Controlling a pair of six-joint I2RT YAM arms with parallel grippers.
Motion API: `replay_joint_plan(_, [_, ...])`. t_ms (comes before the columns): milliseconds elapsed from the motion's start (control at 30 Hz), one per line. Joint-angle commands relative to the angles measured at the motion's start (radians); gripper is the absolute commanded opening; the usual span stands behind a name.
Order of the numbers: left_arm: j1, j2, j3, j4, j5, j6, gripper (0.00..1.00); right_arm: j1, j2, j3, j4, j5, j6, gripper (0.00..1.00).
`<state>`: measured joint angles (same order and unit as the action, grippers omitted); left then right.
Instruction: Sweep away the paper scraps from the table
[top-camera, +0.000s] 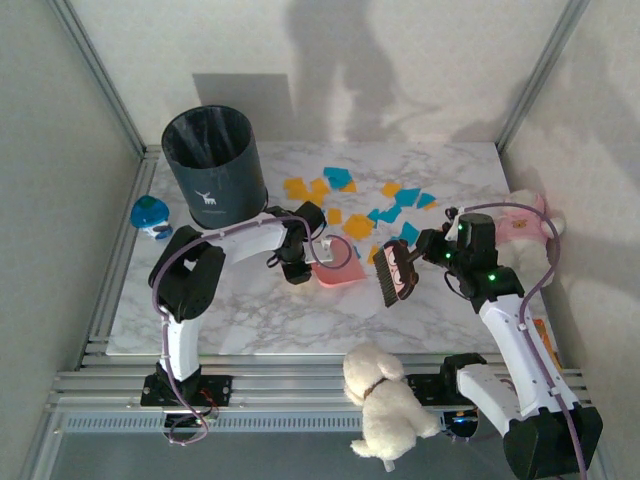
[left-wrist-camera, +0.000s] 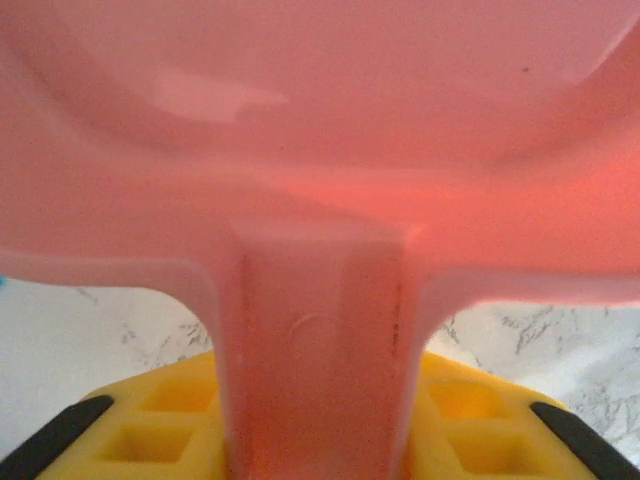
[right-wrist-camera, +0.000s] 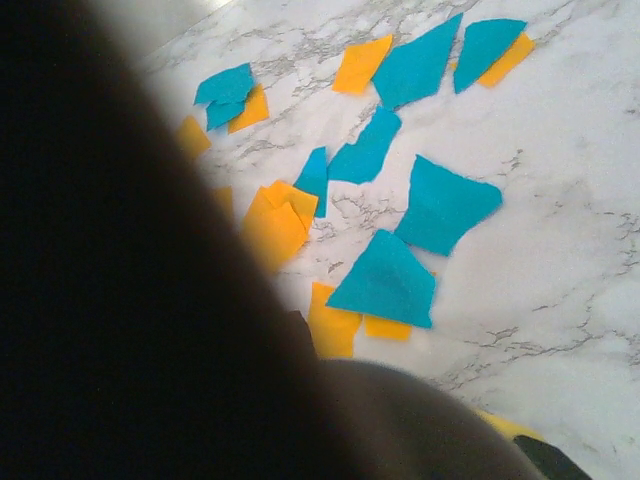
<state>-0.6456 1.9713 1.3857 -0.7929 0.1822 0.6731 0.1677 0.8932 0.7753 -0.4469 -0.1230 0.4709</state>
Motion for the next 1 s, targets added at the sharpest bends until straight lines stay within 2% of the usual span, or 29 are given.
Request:
replay_joint_plan(0, [0.001,-0.019,-0.036,0.023,0.034,-0.004,0.36,-0.006,-0.019,-0.012,0.01,0.014,0.0,0.08])
replay_joint_plan(100, [0.011,-0.051,-0.079,0.067,0.059,-0.008,0.42,-0.005,-0.019,-0.01,0.009,0.016,-0.001,0.08])
replay_joint_plan(333, [0.035,-0.135,-0.193,0.201,0.138,-0.025,0.5,-0.006,-0.02,-0.002,0.005,0.015,-0.002,0.08])
replay_joint_plan(667, [0.051,-0.207,-0.317,0.384,0.19,-0.058,0.51,-0.005,-0.019,0.001,0.005,0.011,-0.001,0.08])
replay_joint_plan(967, [0.052,-0.173,-0.325,0.399,0.18,-0.063,0.49,-0.006,-0.019,0.01,-0.003,0.01,-0.001,0.09])
